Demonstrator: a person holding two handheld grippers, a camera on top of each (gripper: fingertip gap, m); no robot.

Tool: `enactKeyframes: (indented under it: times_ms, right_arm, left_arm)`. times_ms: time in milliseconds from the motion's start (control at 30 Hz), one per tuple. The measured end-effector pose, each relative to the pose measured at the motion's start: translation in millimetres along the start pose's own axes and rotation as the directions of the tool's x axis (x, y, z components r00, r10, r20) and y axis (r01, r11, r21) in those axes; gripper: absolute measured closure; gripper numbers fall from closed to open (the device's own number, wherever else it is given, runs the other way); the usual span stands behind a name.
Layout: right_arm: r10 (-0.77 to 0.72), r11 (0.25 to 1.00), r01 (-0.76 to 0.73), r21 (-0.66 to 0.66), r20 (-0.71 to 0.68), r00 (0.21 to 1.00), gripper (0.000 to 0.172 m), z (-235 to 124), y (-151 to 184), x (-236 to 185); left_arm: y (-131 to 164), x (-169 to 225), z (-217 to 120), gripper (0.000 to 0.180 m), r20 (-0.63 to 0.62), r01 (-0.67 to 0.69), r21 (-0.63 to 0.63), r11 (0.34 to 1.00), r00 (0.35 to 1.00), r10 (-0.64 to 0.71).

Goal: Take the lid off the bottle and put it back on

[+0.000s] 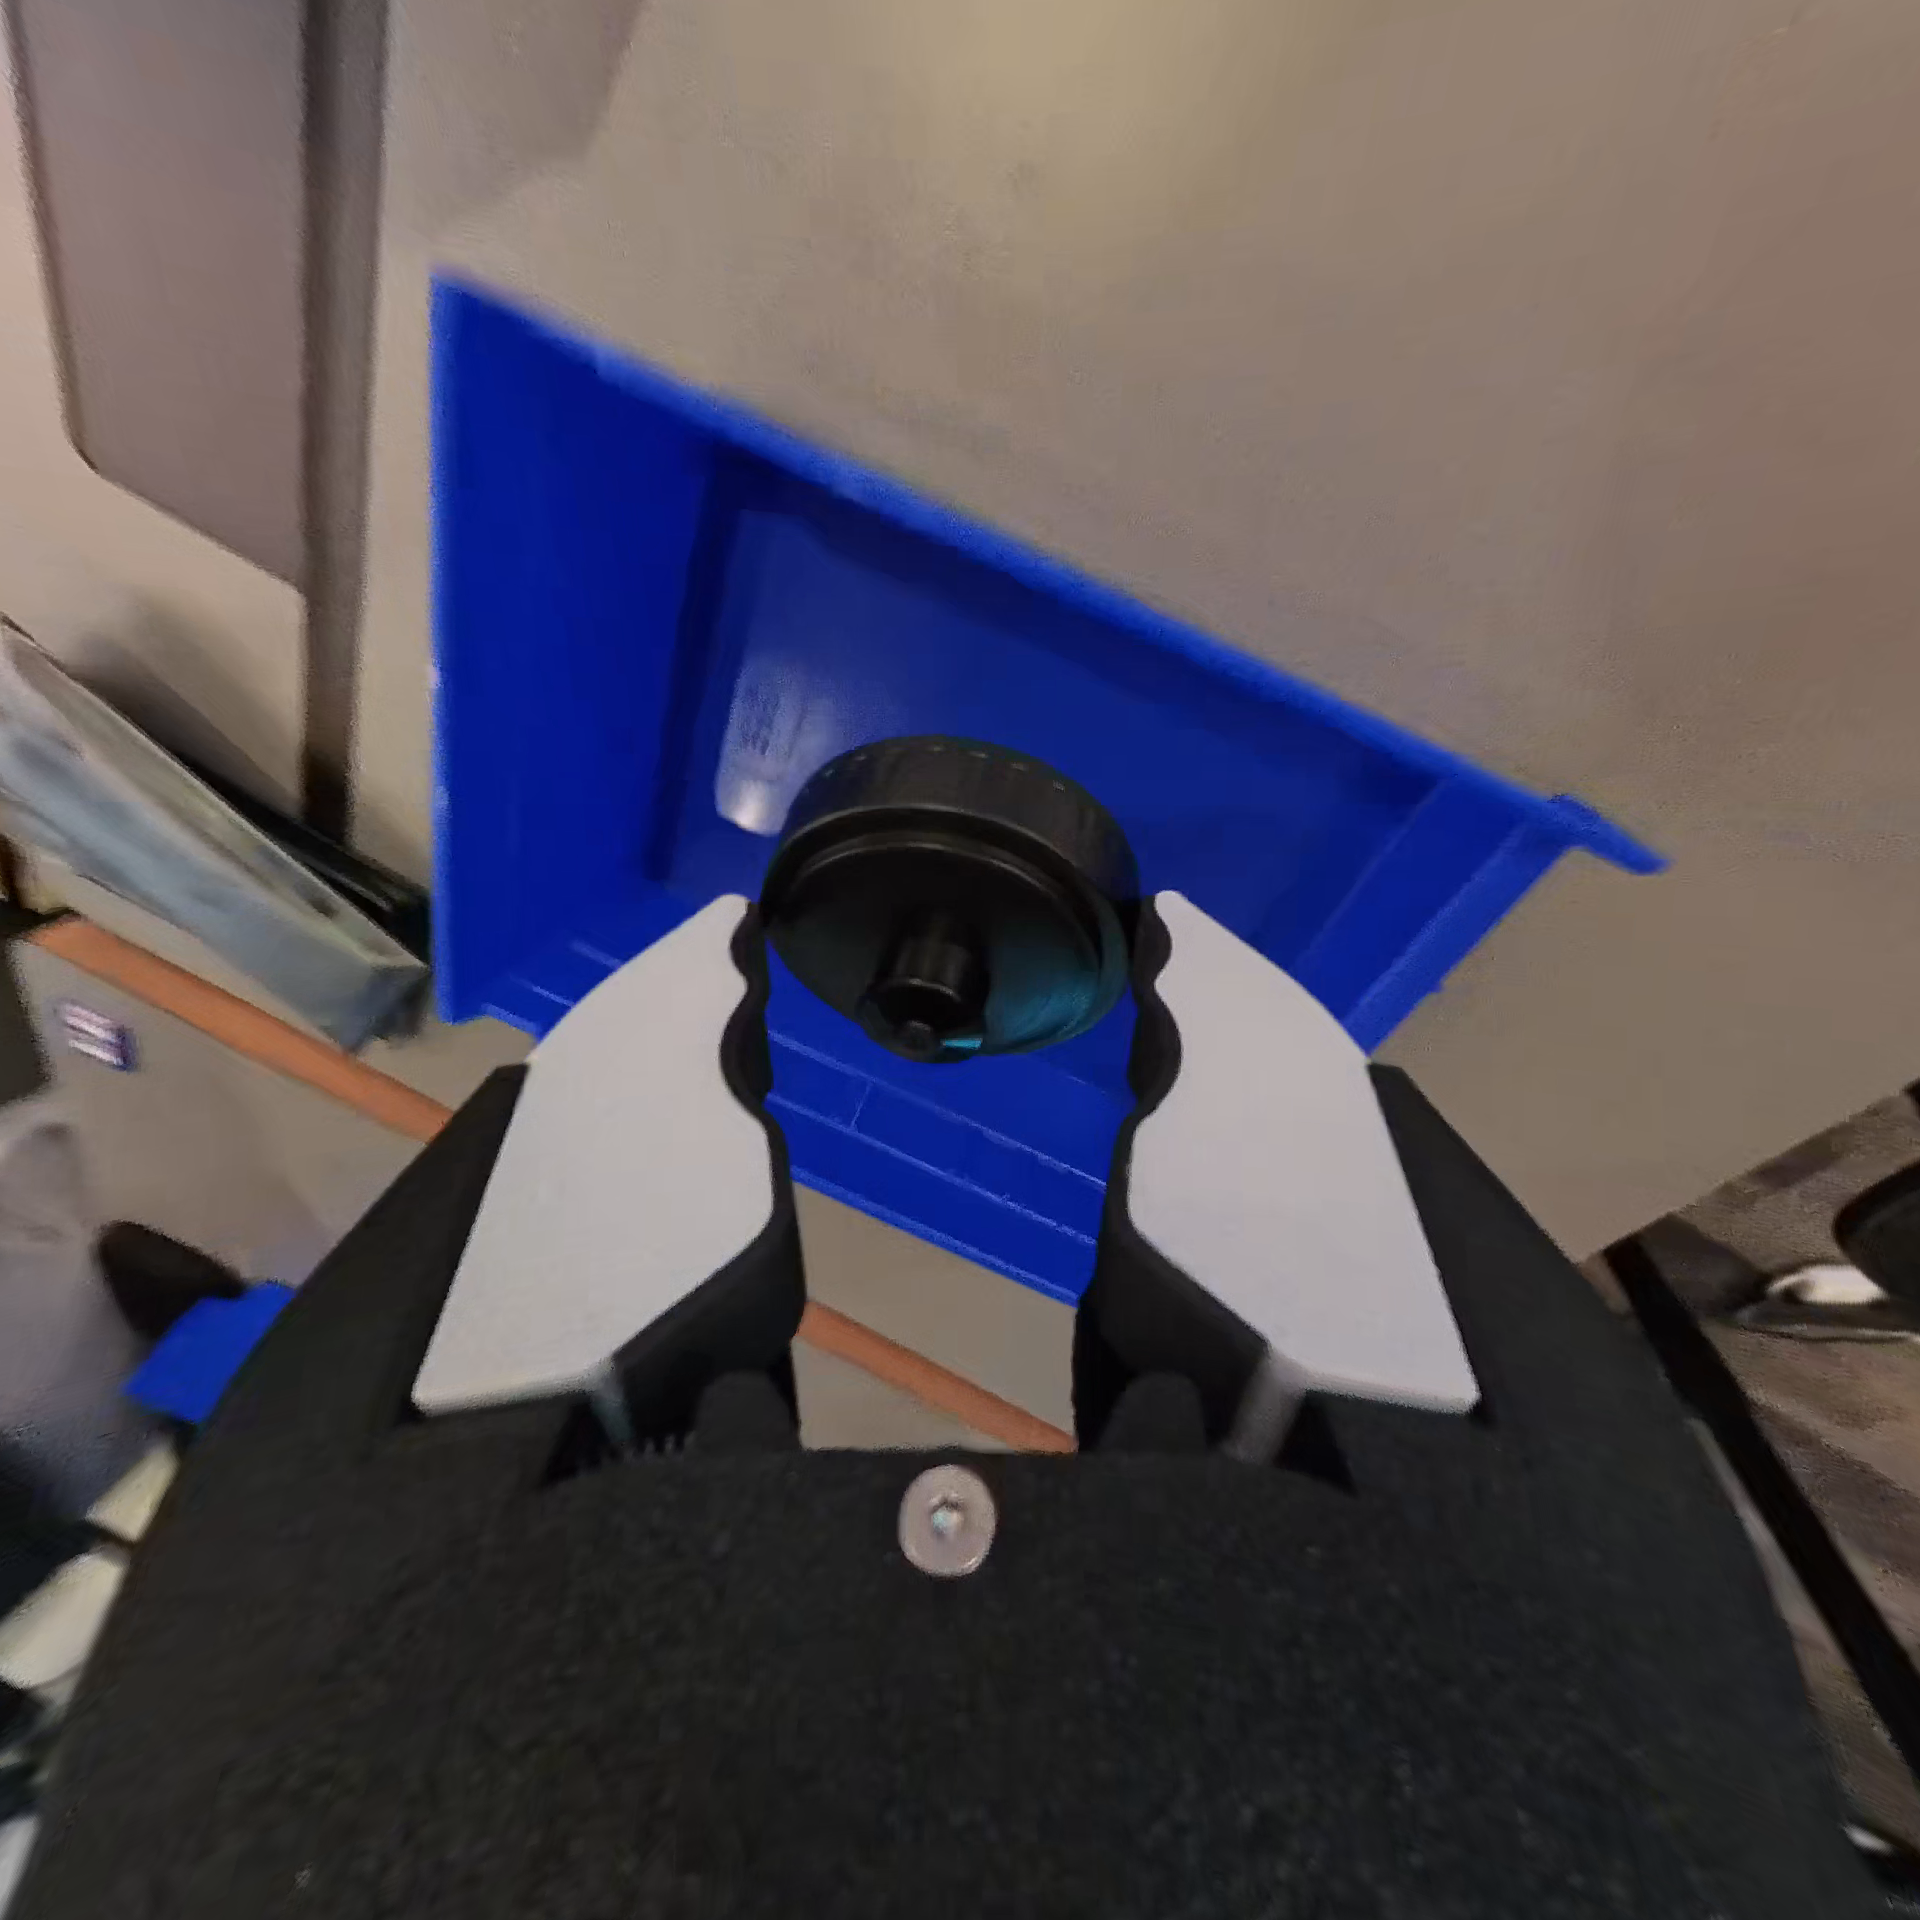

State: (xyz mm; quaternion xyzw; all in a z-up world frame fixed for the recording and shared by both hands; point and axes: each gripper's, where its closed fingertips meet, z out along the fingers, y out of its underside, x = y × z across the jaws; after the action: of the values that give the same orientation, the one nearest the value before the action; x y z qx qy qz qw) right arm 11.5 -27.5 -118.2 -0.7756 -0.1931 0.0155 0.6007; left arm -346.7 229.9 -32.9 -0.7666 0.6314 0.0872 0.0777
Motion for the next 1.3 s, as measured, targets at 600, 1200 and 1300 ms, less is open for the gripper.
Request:
enactKeyframes:
  times_ms: [600,1200,1300]
  right_arm:
    - [-0.004,1.000,0.004,-0.002,-0.035,0.999,0.123,-11,7,11]
    - [0.020,1.000,-0.020,0.007,-0.015,1.000,0.122,-10,5,9]
    - [0.065,0.996,-0.067,0.055,0.044,0.997,0.120,-5,-11,2]
  left_arm:
    - [-220,100,-101,0.114,0.059,-0.423,0.021,0.906,0.905,0.422]
    - [-166,98,-75,0.114,0.012,-0.328,0.193,0.925,0.943,0.332]
    - [-136,112,-65,0.114,-0.037,-0.228,0.369,0.901,0.965,0.260]
